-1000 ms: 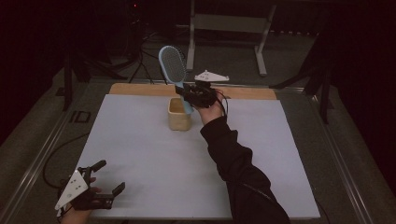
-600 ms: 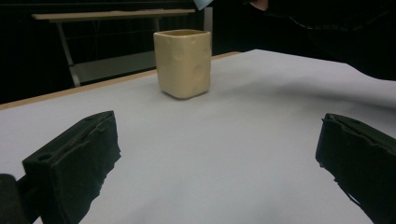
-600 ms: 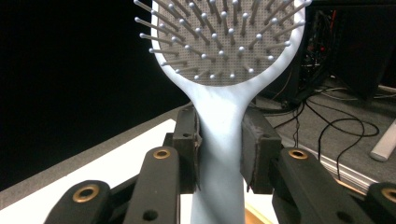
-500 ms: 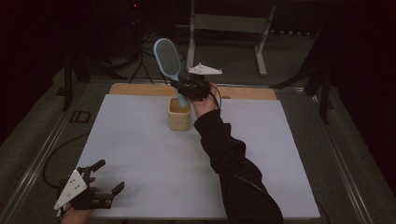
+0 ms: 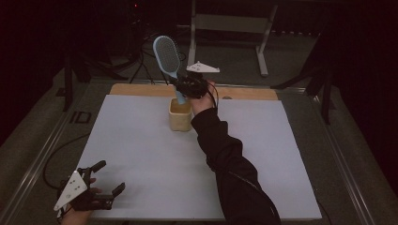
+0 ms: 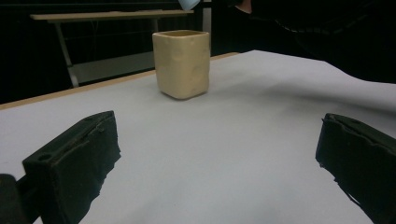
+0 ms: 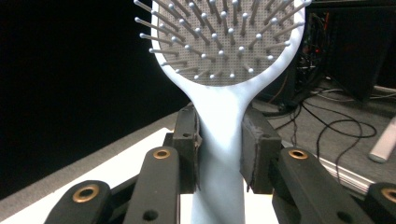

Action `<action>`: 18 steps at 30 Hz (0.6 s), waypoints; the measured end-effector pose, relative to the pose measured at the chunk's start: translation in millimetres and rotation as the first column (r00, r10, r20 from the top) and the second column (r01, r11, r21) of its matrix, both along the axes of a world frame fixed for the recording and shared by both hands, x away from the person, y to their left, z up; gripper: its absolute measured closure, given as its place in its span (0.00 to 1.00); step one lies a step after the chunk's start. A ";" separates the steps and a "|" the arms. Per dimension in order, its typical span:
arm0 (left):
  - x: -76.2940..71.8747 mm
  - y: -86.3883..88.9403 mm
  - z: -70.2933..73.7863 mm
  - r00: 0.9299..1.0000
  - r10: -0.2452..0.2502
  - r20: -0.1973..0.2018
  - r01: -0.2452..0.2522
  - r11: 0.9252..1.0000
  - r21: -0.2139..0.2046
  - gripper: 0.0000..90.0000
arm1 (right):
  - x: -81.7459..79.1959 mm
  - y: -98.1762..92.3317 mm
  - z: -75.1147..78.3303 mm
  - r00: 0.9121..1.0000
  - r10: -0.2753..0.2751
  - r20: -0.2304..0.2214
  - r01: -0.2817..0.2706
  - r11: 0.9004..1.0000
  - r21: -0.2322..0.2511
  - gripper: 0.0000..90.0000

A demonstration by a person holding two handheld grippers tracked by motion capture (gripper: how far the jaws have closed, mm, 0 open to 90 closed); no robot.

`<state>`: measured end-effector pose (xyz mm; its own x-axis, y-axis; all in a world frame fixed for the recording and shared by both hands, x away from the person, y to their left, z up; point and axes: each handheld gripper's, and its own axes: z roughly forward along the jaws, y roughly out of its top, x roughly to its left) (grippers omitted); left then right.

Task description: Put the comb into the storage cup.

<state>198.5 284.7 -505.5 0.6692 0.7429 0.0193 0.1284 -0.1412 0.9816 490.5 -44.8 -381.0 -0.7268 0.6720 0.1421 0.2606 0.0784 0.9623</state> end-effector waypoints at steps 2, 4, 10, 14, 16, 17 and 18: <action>0.1 0.4 0.2 1.000 0.000 0.000 0.000 1.000 -0.004 0.00 | 1.2 0.4 -2.5 1.000 0.011 0.010 -0.011 1.000 0.003 0.78; 0.1 0.5 0.1 1.000 0.000 -0.001 0.000 1.000 -0.004 0.00 | 1.6 1.2 -5.8 1.000 0.016 0.024 -0.016 1.000 0.002 0.78; -0.2 0.6 0.1 1.000 -0.003 0.000 0.003 1.000 -0.003 0.00 | 5.6 1.5 -17.2 0.999 0.028 0.017 -0.029 0.999 0.015 0.78; -0.6 1.1 0.4 1.000 -0.002 0.002 0.002 1.000 -0.007 0.00 | 8.0 0.4 -24.2 0.999 0.030 0.024 -0.031 0.999 0.011 0.78; -0.7 1.3 0.4 1.000 -0.001 0.001 0.001 1.000 -0.008 0.00 | 8.6 -0.5 -26.1 0.999 0.030 0.019 -0.030 0.999 0.019 0.78; -0.8 1.3 0.1 1.000 -0.002 0.002 0.002 1.000 -0.007 0.00 | 9.3 -2.7 -29.9 1.000 0.027 0.014 -0.027 0.999 0.028 0.78; -0.8 1.3 0.1 1.000 -0.002 0.002 0.002 1.000 -0.007 0.00 | 9.3 -2.7 -29.9 1.000 0.027 0.014 -0.027 0.999 0.028 0.78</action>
